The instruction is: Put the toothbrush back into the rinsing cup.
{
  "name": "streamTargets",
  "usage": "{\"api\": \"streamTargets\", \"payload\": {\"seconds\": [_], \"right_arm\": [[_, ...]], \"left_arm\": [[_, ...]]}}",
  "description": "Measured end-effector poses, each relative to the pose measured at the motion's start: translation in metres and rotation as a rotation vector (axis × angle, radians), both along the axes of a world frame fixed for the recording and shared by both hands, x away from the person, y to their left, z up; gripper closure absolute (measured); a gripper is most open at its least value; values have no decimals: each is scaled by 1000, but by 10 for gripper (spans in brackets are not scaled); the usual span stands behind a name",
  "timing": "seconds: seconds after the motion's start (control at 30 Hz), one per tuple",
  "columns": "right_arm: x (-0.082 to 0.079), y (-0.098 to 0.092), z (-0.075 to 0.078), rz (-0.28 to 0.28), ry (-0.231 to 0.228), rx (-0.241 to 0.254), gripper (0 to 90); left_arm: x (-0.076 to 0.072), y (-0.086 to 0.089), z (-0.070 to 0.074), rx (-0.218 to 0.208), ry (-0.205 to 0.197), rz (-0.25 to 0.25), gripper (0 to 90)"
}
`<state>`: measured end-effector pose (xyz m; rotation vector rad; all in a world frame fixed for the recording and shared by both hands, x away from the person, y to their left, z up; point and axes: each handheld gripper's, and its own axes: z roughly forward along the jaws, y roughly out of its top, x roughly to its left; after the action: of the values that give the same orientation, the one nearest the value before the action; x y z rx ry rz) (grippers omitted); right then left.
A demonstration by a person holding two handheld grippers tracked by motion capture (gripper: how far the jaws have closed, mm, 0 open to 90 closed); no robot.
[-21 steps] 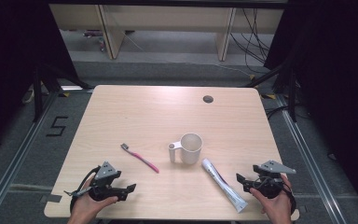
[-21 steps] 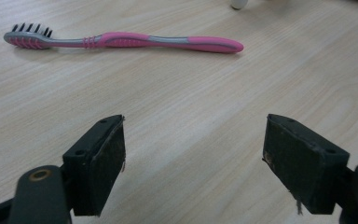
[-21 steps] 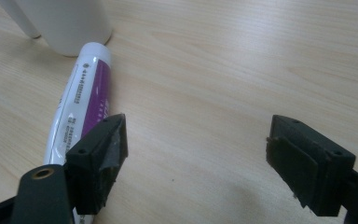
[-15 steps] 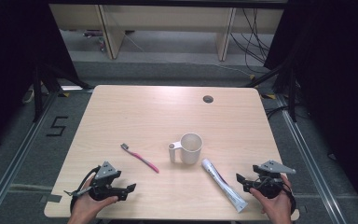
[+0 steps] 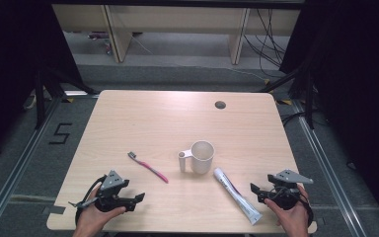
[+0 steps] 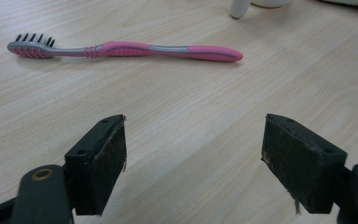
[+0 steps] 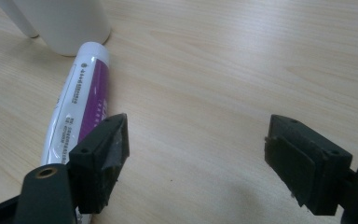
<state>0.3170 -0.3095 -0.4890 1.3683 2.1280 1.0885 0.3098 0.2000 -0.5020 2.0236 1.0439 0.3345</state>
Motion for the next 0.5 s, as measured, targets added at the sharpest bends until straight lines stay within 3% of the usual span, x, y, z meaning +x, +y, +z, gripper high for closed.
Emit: {"api": "streamTargets", "payload": {"seconds": [0.2,0.23,0.37,0.5], "right_arm": [[0,0,-1,0,0,0,229],[0,0,-1,1,0,3,229],[1,0,-2,-5,5,22,232],[1,0,-2,-1,-4,7,234]], "left_arm": [[2,-6,0,-42,-4,-7,231],[3,-6,1,-22,-1,-25,232],[4,-12,2,-39,-8,-19,252],[7,-15,4,-16,-17,-42,285]]}}
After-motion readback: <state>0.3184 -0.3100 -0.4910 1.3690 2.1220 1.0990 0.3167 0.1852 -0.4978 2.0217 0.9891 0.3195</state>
